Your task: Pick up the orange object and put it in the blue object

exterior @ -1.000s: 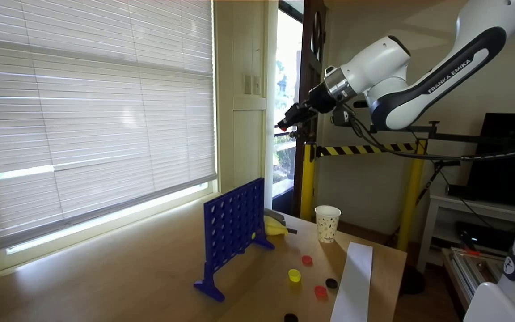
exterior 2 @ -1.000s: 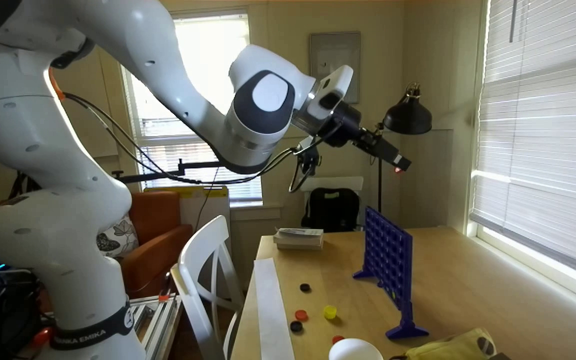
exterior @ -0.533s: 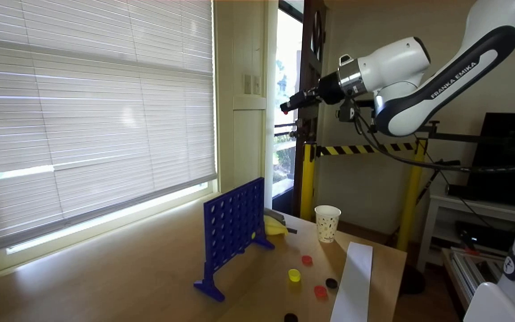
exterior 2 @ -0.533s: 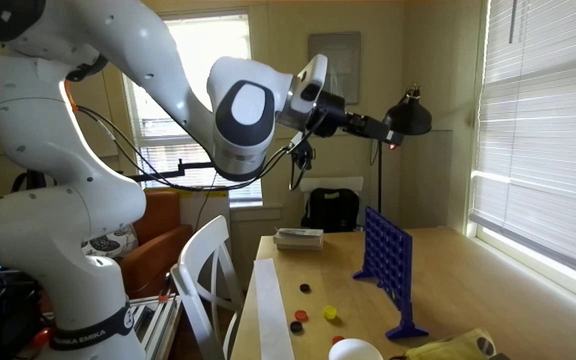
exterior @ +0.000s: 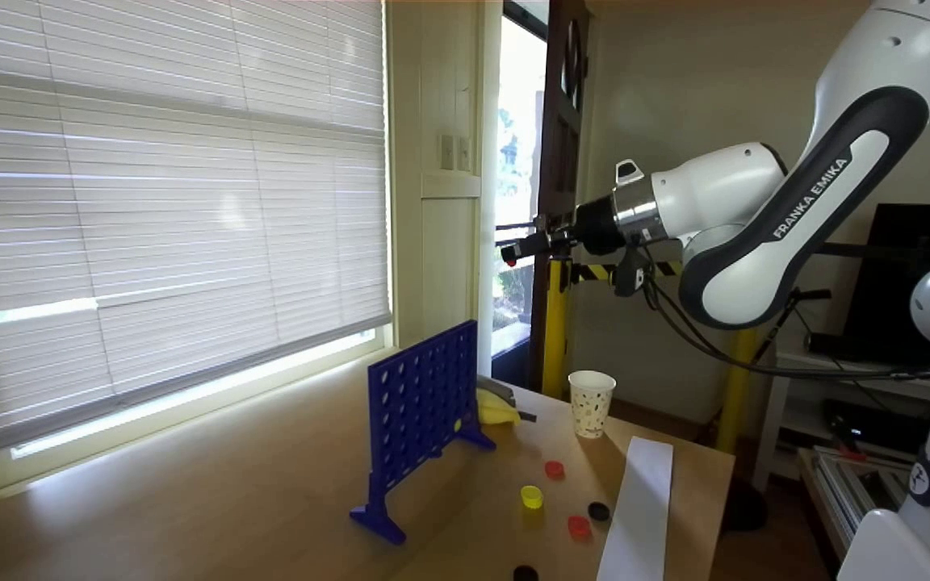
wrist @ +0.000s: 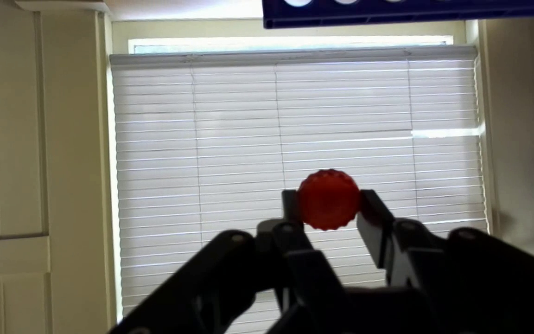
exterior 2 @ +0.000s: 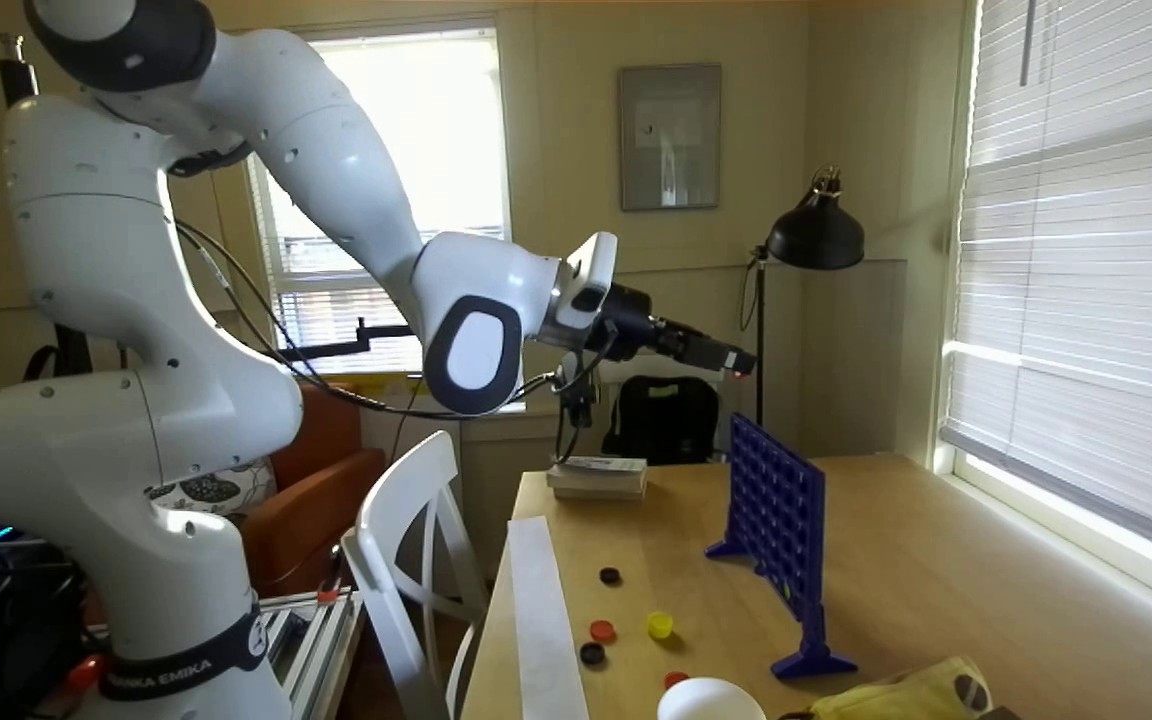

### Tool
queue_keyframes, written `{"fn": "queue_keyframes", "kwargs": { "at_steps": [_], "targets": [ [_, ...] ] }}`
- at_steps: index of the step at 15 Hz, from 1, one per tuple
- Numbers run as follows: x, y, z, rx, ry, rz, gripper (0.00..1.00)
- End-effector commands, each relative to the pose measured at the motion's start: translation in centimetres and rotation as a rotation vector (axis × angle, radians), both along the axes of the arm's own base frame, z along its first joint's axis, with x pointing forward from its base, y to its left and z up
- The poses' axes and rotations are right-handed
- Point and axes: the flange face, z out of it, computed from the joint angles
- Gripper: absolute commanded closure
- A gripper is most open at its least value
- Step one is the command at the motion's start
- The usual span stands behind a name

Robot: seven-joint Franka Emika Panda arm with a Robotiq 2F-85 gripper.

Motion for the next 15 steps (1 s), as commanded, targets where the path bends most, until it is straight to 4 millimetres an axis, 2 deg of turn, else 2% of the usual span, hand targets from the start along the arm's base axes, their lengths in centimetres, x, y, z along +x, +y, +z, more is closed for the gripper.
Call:
{"fn": "queue_keyframes", "kwargs": {
  "at_steps": [1, 2, 5, 8, 15],
  "targets": [
    [0.0, 0.0, -0.1, 0.002, 0.000, 0.001, 0.65],
    [0.1, -0.2, -0.2, 0.003, 0.000, -0.002, 0.90],
    [0.4, -1.2, -1.2, 0.008, 0.018, -0.010, 0.90],
    [0.9, -1.9, -1.2, 0.022, 0.000, -0.029, 0.90],
    [1.9, -1.7, -2.1, 0.021, 0.017, -0.008, 0.90]
  ]
}}
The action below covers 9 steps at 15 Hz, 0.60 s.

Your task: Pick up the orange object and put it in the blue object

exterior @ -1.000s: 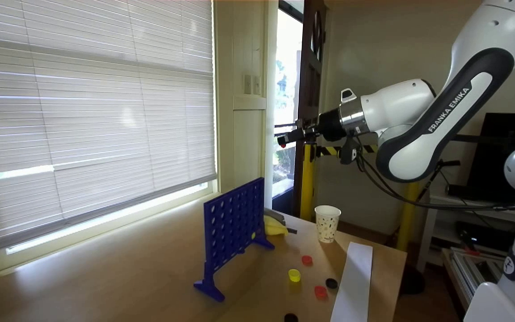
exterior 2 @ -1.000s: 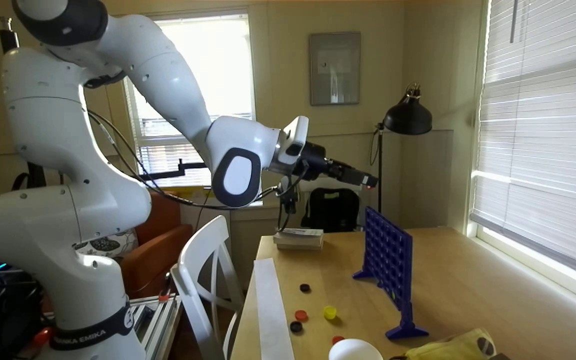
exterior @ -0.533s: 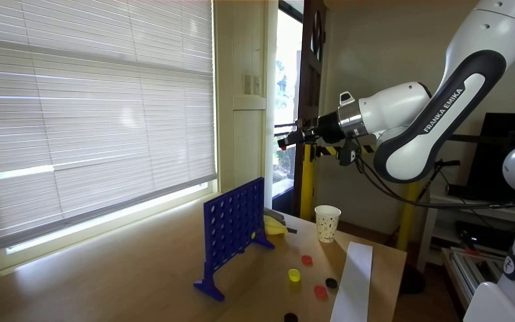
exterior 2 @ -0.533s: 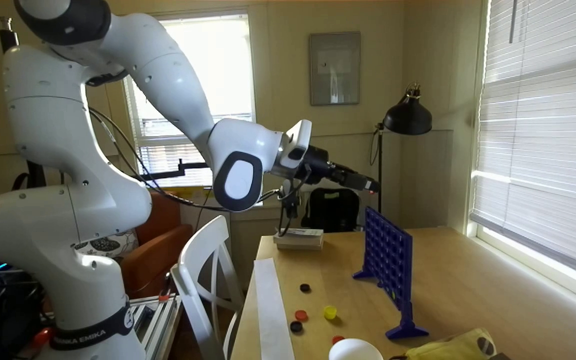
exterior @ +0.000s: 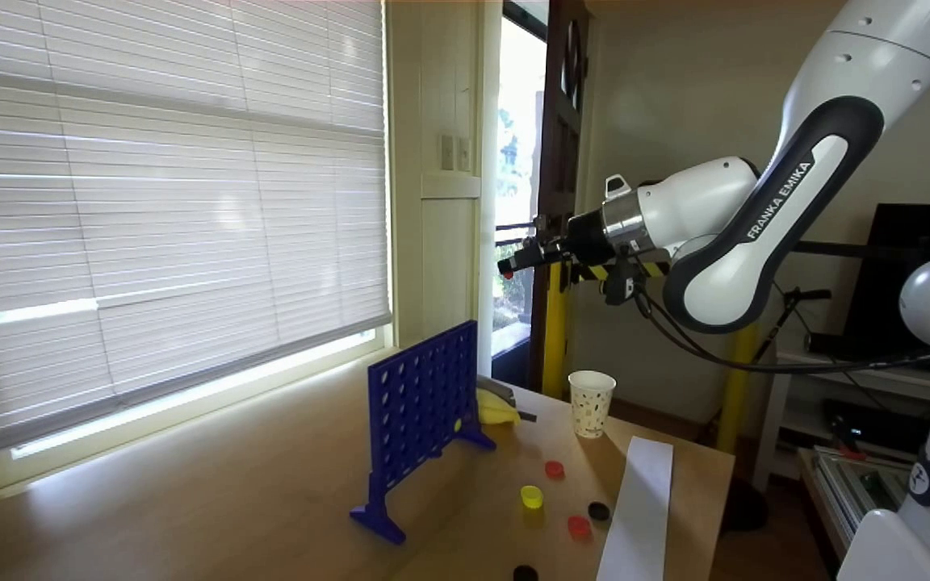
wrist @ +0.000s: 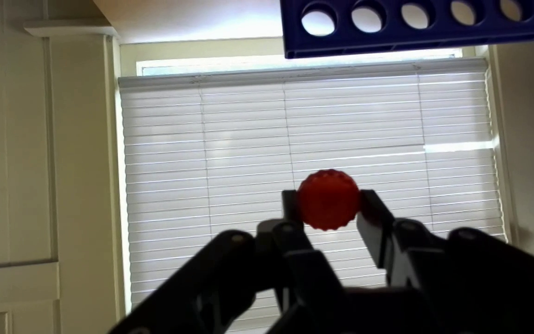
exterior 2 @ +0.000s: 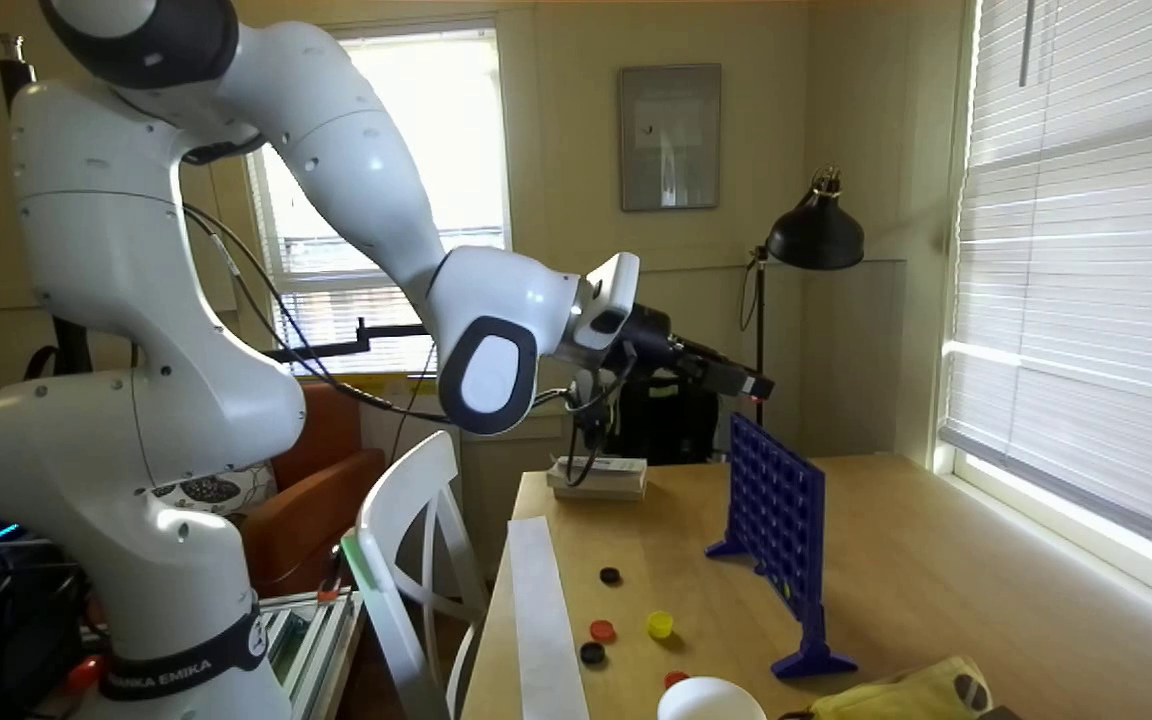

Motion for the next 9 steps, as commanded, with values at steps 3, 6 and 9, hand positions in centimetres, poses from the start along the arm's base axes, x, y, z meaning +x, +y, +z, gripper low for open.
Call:
{"fn": "queue_keyframes", "kwargs": {
  "at_steps": [3, 6, 9],
  "targets": [
    [0.41, -0.23, -0.64, -0.015, -0.017, -0.008, 0.90],
    [0.32, -0.67, -0.90, -0.024, -0.024, -0.022, 0.90],
    [0.24, -0.97, -1.09, -0.040, -0.024, -0.027, 0.90]
  ]
}}
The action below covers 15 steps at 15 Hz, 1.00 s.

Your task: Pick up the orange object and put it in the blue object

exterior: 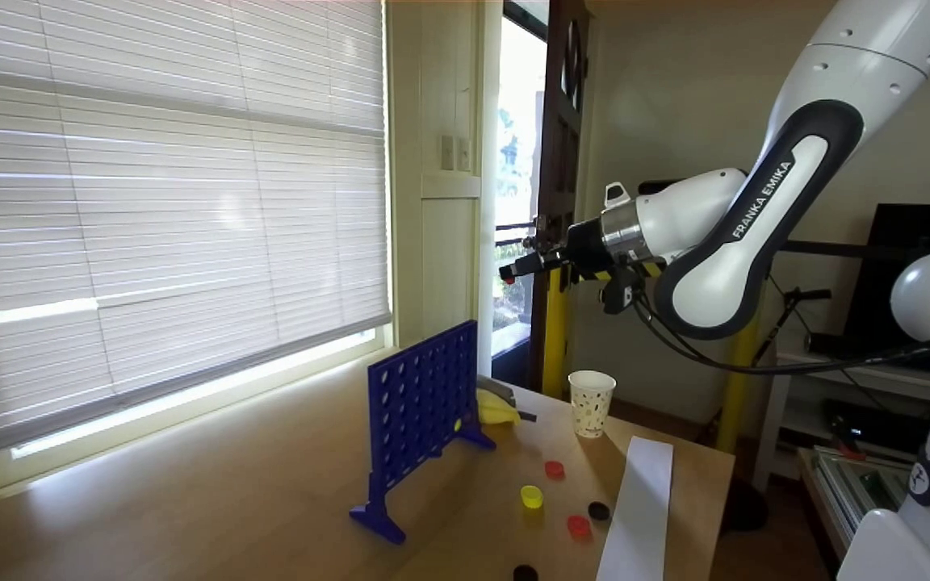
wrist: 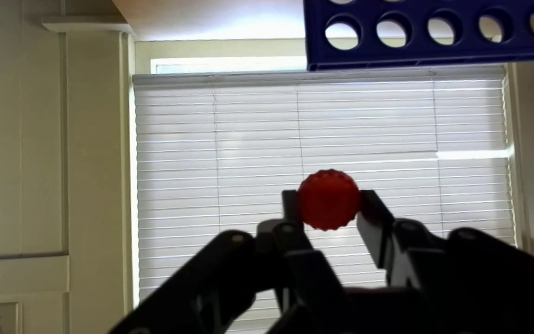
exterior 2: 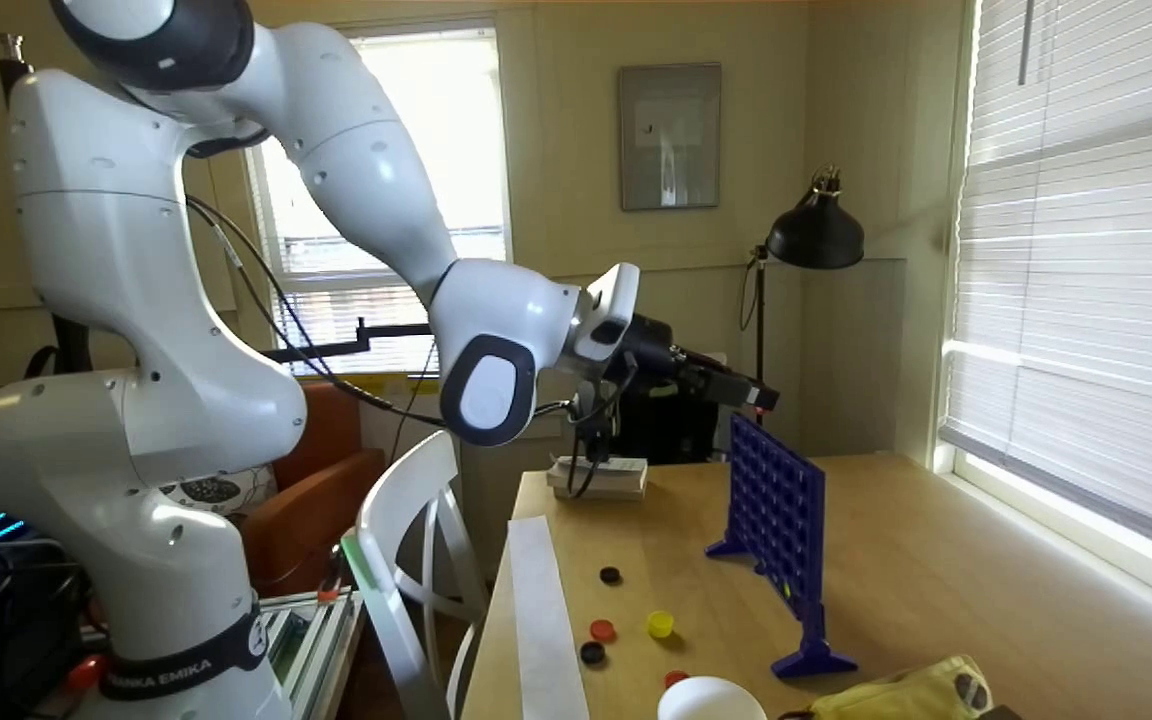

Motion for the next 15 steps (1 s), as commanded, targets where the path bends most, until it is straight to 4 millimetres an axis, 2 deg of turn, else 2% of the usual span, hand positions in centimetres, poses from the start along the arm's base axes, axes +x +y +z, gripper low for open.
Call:
{"fn": "queue_keyframes", "kwargs": {
  "at_steps": [1, 5, 6, 10, 11, 15],
  "targets": [
    [0.20, -0.38, 0.06, -0.005, -0.020, -0.004, 0.90],
    [0.71, -0.27, -0.21, 0.017, 0.010, 0.001, 0.90],
    [0.06, -0.16, -0.42, -0.002, 0.005, 0.006, 0.65],
    [0.27, -0.15, -0.36, 0.011, 0.005, 0.007, 0.65],
    [0.28, -0.16, -0.36, 0.011, 0.005, 0.007, 0.90],
    [0.43, -0.51, -0.52, 0.003, 0.023, 0.002, 0.90]
  ]
}}
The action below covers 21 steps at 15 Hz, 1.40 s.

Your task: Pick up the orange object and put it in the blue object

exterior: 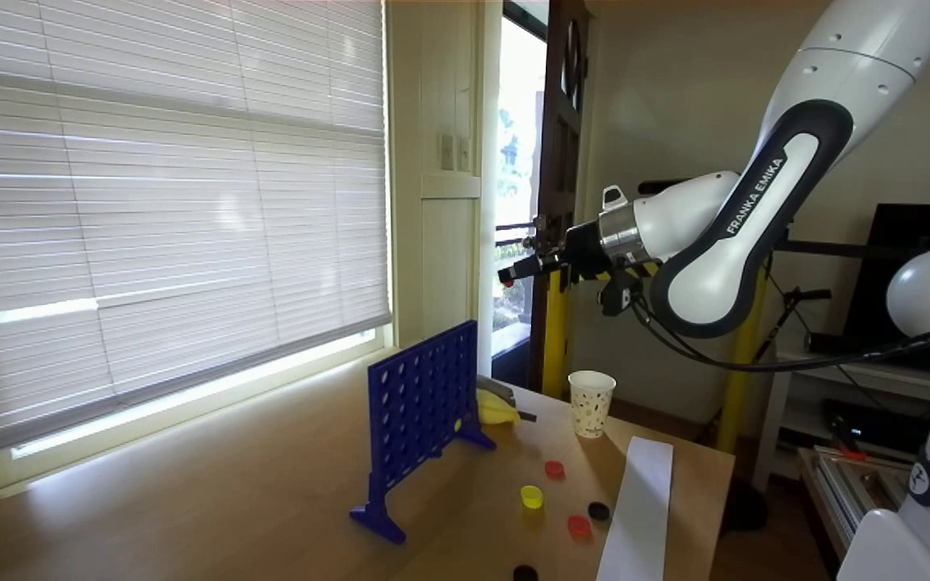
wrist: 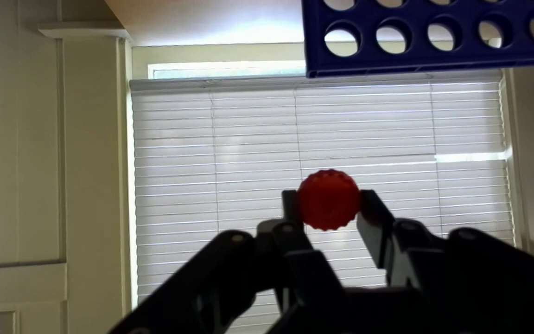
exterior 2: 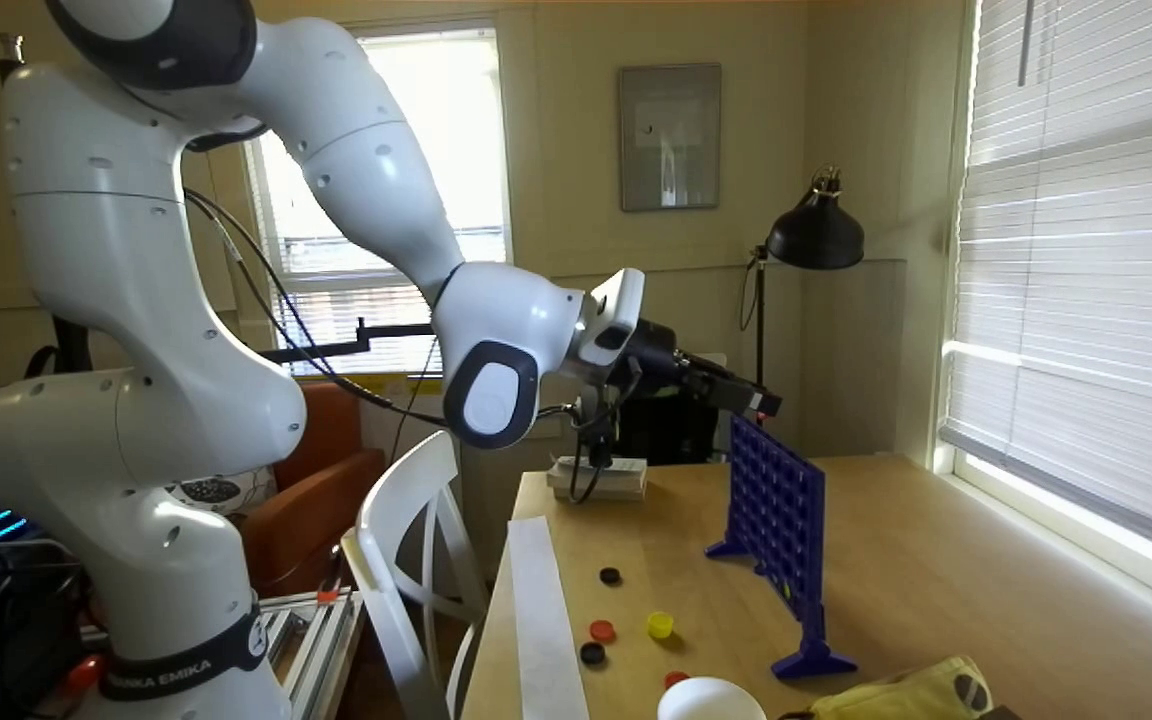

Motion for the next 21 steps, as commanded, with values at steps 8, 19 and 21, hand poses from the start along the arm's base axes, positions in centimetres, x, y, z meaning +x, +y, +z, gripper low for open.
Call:
{"fn": "queue_keyframes", "kwargs": {
  "at_steps": [8, 19, 21],
  "targets": [
    [0.5, -0.5, -0.2, -0.009, 0.025, 0.008, 0.90],
    [2.9, -1.4, 0.7, 0.002, 0.081, 0.013, 0.90],
    [3.1, -1.3, 1.0, 0.007, 0.077, 0.016, 0.90]
  ]
}}
